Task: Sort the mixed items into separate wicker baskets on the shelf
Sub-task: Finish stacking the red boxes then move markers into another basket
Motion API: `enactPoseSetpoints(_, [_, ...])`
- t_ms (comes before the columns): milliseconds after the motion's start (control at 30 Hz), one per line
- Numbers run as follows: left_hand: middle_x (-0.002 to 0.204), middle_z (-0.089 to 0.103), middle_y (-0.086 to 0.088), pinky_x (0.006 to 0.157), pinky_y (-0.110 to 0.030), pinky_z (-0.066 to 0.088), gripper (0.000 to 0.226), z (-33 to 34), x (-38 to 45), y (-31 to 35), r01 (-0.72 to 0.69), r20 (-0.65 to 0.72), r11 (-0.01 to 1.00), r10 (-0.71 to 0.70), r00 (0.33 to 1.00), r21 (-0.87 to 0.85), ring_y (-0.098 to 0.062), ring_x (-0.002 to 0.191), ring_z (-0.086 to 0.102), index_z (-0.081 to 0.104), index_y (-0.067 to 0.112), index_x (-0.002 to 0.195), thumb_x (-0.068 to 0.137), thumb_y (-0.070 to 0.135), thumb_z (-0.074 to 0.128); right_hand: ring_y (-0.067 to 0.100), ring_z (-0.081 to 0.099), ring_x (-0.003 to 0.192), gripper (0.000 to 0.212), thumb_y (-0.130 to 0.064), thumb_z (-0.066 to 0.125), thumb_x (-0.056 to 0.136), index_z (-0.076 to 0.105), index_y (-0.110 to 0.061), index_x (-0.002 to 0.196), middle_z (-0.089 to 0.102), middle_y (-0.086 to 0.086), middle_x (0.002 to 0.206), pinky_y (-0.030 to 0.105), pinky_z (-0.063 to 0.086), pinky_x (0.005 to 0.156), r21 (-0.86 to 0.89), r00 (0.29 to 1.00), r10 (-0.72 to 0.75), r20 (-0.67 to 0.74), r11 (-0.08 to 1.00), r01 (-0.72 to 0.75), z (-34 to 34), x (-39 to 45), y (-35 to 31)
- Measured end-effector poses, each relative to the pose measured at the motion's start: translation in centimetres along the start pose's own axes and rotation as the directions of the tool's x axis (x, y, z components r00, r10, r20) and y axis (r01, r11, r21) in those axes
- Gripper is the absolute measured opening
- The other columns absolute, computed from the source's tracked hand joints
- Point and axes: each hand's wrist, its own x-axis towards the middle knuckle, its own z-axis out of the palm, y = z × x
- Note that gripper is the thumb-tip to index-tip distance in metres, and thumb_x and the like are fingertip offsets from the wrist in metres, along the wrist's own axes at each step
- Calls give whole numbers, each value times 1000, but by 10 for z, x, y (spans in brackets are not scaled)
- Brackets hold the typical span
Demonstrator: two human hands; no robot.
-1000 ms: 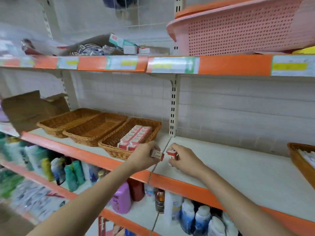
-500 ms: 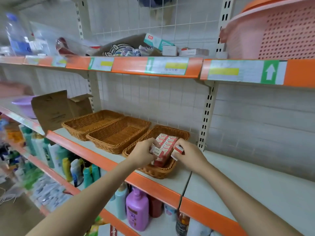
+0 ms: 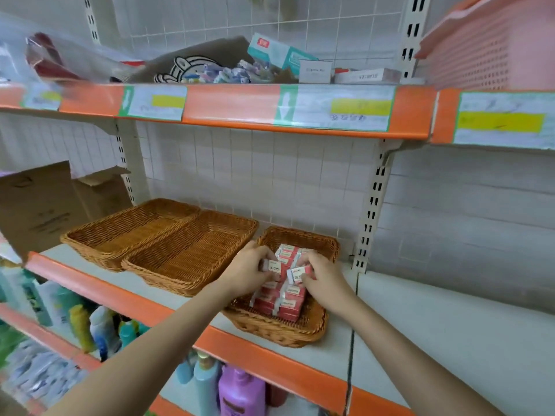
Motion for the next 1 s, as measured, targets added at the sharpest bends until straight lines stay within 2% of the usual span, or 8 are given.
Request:
enactPoseSetpoints(100, [107,40,3,94,-19,35,38,3,9,-16,-98,63,993,94,994,63,-10,102,43,60,19,120,85,28,70,6,55,86,15,-10,47,98,50,-23,106,47,-7,115,26,55,71,-33,998,30,-46,999,-32,13,2,-7])
enactPoseSetpoints(233, [115,48,1,99,-26,40,41,8,9,-30,-176,126,983,168,978,59,-15,110,49,58,16,123,87,34,67,9,49,105,21,-20,50,97,53,-20,118,50,-5,123,32,43,97,-222,993,82,-90,970,-100,24,1,-10])
enactPoseSetpoints(333, [118,50,-2,99,-28,40,40,10,9,-32,-237,140,969,225,964,75,-17,112,49,57,16,125,89,31,64,13,43,120,34,-25,56,94,52,-21,127,44,-3,128,29,36,103,-305,984,145,-100,937,-169,26,1,-9])
enactPoseSetpoints(633, [109,49,1,91,-25,41,33,3,5,-29,-275,132,962,273,953,-2,-15,105,48,57,15,115,86,27,68,13,38,119,45,-37,54,95,49,-20,137,45,-4,128,26,36,100,-402,989,133,-63,904,-147,22,-6,-17])
enactPoseSetpoints(700, [104,50,2,87,-26,43,33,-1,2,-30,-308,160,951,308,938,-23,-13,97,50,59,14,109,83,29,72,9,44,108,41,-34,58,94,52,-20,132,45,-7,120,20,41,88,-341,991,130,-36,930,-135,19,-13,-19])
enactPoseSetpoints(800, [101,55,2,85,-27,44,30,-5,-5,-33,-356,220,934,350,911,-13,-13,93,51,62,14,103,80,30,74,-2,41,79,32,-30,62,91,57,-20,122,40,-15,104,11,33,66,-315,995,100,17,945,-89,16,-23,-20])
enactPoseSetpoints(900, [102,54,2,84,-25,43,30,-4,-7,-34,-361,226,933,352,908,0,-13,92,51,62,14,103,80,29,75,-7,38,71,28,-27,63,90,57,-20,117,38,-21,94,11,30,61,-314,995,86,44,947,-68,16,-25,-22])
enactPoseSetpoints(1000, [105,53,1,86,-25,43,32,-2,-6,-34,-366,232,930,351,907,25,-13,95,50,61,14,106,80,27,75,-4,40,73,26,-27,62,91,55,-21,115,40,-17,101,12,30,62,-326,994,80,76,944,-51,18,-25,-25])
